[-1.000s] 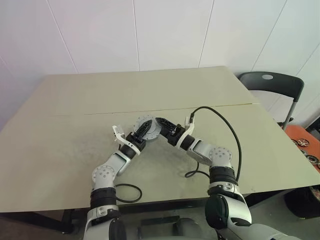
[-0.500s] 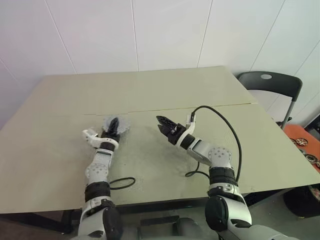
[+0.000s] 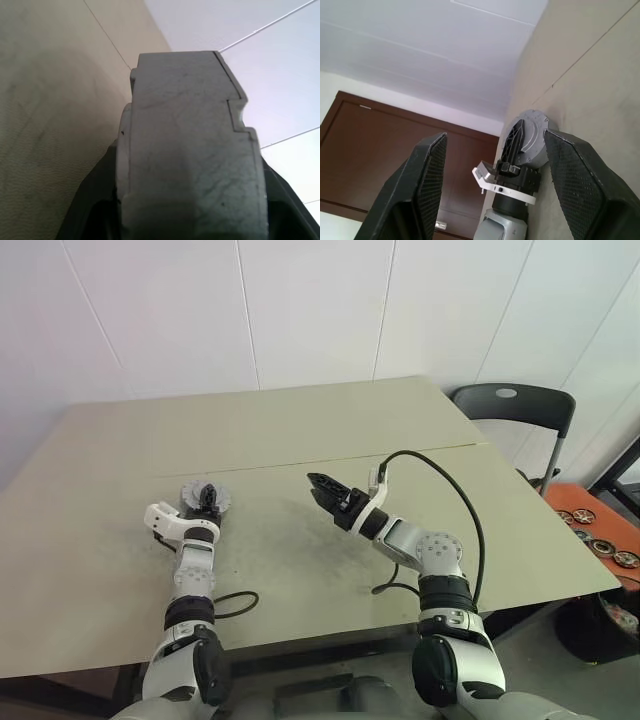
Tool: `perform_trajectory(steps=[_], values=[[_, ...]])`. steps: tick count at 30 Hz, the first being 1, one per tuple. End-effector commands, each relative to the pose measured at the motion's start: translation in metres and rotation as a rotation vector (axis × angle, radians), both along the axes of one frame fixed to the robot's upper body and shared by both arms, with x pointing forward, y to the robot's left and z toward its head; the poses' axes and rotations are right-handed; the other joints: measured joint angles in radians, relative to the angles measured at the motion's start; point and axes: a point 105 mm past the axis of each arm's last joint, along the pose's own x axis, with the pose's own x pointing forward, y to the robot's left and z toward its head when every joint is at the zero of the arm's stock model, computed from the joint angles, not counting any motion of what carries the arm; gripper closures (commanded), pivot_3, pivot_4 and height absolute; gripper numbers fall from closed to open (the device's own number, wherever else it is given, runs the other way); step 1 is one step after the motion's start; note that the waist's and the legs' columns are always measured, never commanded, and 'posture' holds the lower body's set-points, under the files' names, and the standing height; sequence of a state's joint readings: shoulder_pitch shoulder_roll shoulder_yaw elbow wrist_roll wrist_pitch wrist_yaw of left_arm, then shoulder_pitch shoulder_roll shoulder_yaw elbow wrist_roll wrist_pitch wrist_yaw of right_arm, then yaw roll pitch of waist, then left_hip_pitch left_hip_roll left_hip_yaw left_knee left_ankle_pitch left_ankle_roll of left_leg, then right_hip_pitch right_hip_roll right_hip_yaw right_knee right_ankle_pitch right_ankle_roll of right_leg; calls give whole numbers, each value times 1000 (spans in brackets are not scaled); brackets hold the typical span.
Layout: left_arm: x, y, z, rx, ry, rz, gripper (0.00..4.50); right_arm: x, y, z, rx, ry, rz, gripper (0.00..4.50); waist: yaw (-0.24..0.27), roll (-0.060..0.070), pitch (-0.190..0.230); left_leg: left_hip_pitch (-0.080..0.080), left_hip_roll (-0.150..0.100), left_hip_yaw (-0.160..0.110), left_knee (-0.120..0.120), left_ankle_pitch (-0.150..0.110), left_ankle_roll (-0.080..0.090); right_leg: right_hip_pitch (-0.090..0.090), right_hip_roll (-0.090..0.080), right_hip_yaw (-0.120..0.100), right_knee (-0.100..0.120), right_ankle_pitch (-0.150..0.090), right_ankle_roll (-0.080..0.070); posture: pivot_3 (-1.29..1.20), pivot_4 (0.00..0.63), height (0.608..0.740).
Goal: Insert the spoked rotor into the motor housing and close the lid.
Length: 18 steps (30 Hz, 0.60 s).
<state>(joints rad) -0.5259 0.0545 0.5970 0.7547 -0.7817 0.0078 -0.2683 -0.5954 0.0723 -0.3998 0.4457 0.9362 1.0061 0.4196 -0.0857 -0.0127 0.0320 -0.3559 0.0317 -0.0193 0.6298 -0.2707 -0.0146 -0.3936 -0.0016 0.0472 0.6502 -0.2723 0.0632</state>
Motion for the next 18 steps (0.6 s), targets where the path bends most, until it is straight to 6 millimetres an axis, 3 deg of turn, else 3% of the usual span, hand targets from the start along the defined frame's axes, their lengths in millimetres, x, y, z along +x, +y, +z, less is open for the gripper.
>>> perform_trajectory(steps=[1,6,9,14,18], values=[[-9,29,-5,49,42,112,2226,-1,3,13,25,-52,13,1311,-9,0,0,0,0,-3,0,0,0,0,3,1,0,1,-1,0,0,740],[-16,44,-10,51,84,204,869,0,3,11,16,-49,11,1267,-17,2,0,1,0,-10,0,0,0,1,10,5,1,3,-4,0,0,740],[-26,63,-16,82,166,330,76,0,3,10,9,-47,13,1267,-26,3,0,4,0,-16,0,0,0,1,18,9,1,5,-9,0,0,740],[-46,84,-33,110,328,478,76,-1,4,7,0,-47,18,1267,-67,4,0,18,0,-22,-8,0,0,3,29,21,2,9,-15,0,0,740],[-59,95,-39,163,427,562,76,-2,5,6,-7,-48,24,1267,-94,6,-1,20,0,-31,-16,0,0,-1,39,27,2,10,-16,0,0,740]])
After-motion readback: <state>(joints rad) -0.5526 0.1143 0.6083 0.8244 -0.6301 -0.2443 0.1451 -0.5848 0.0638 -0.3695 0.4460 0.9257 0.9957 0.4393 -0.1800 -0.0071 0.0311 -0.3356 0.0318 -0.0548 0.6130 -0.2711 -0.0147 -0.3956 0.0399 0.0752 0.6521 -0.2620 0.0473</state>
